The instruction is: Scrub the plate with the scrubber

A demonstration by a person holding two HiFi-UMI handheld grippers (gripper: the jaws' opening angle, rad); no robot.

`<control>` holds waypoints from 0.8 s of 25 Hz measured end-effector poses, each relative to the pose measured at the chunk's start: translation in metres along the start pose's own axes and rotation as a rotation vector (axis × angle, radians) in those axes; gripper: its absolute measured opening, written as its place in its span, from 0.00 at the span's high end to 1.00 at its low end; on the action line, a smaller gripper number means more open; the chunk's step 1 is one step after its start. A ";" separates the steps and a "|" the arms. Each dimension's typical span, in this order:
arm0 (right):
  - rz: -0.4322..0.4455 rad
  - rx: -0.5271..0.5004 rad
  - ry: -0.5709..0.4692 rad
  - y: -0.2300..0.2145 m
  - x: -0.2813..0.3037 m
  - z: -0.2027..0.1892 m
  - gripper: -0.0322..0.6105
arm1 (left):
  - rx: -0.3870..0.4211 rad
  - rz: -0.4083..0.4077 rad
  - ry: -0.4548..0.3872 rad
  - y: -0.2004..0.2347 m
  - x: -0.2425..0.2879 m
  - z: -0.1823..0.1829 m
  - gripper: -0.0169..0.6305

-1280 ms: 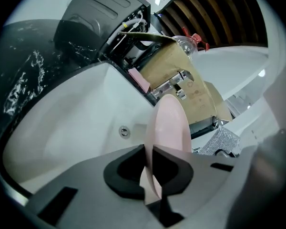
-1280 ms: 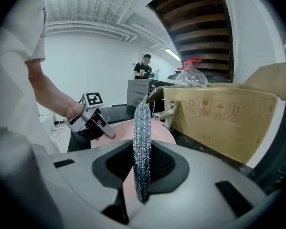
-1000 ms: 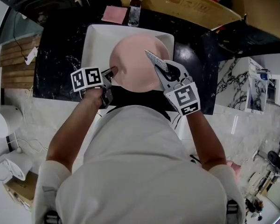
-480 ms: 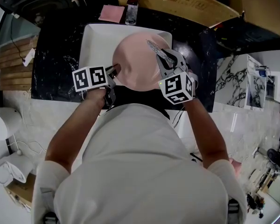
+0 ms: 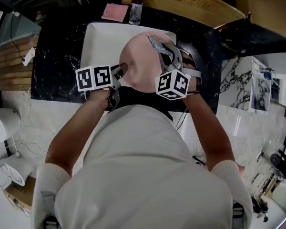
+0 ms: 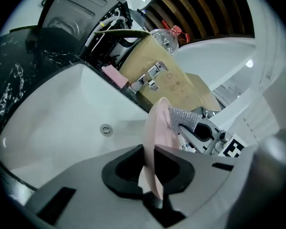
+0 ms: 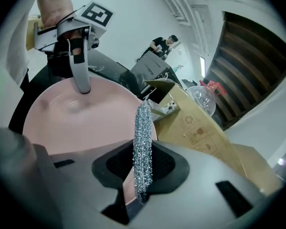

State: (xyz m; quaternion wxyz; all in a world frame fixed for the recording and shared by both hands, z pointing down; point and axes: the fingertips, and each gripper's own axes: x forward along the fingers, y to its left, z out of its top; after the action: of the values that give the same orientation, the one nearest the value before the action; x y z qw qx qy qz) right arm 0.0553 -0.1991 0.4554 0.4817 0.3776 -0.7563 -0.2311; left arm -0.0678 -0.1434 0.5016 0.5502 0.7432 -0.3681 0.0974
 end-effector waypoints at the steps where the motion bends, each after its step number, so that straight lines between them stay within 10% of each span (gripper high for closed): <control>1: 0.005 -0.007 0.003 0.003 0.000 0.000 0.83 | 0.005 -0.004 -0.008 -0.001 -0.001 0.001 0.91; 20: 0.274 0.009 0.021 0.091 -0.049 -0.004 0.83 | 0.001 -0.028 -0.094 -0.002 -0.004 0.027 0.91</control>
State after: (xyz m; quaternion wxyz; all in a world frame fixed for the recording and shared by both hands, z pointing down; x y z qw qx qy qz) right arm 0.0395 -0.1045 0.4948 0.5151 0.2754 -0.7965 -0.1559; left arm -0.0763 -0.1659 0.4879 0.5332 0.7522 -0.3832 0.0549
